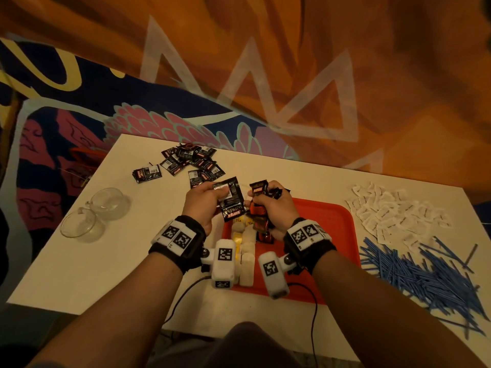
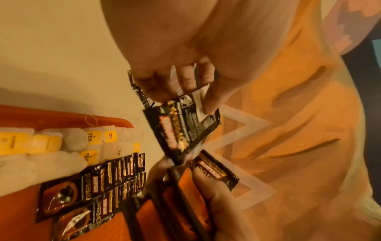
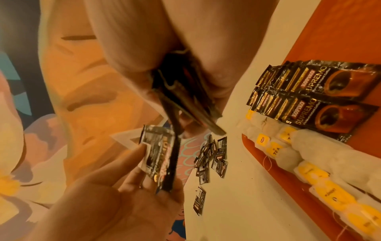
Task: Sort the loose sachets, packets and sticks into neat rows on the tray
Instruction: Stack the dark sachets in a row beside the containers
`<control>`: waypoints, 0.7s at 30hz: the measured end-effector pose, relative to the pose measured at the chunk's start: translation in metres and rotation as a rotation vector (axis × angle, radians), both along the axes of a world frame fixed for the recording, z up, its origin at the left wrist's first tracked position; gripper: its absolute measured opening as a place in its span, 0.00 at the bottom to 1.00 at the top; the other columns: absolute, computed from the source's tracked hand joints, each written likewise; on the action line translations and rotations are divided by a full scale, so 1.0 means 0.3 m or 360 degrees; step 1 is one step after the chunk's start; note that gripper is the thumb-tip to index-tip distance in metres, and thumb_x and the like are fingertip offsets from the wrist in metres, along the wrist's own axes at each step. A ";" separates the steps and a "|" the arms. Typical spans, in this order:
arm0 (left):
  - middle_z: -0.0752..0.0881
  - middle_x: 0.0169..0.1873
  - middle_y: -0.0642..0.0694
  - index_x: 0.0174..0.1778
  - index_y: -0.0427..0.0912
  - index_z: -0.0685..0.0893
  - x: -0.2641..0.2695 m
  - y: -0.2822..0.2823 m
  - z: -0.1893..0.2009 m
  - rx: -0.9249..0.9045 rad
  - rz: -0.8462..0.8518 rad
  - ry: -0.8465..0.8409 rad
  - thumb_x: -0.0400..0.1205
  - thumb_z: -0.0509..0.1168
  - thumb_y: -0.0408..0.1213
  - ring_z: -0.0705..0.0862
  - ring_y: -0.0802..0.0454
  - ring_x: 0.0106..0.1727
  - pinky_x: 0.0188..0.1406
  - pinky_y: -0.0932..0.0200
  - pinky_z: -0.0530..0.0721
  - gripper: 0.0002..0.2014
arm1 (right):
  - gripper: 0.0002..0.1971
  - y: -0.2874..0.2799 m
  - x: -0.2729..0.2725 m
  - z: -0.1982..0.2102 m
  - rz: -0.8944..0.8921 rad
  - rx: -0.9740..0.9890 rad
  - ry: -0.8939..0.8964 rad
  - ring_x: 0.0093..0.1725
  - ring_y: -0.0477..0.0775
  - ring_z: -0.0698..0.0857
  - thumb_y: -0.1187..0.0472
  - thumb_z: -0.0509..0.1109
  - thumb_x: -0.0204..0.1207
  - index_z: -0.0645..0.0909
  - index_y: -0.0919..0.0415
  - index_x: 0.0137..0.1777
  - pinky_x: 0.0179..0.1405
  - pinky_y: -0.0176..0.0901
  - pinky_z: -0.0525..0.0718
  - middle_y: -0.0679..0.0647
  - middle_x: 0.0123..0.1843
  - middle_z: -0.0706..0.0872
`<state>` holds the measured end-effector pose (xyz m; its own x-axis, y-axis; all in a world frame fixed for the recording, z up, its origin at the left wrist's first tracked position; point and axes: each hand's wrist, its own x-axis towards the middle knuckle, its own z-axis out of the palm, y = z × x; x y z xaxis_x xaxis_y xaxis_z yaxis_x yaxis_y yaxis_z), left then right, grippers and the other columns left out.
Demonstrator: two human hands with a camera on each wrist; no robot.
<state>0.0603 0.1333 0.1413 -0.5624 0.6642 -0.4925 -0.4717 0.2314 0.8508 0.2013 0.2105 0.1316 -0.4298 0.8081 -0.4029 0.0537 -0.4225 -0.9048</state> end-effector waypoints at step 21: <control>0.85 0.56 0.58 0.42 0.62 0.85 0.093 -0.068 -0.016 0.0436 -0.0738 0.1508 0.75 0.72 0.26 0.78 0.54 0.69 0.73 0.66 0.71 0.19 | 0.06 0.001 -0.019 0.051 -0.0036 -0.0673 0.0520 0.30 0.51 0.81 0.68 0.63 0.84 0.77 0.56 0.51 0.29 0.42 0.82 0.56 0.35 0.79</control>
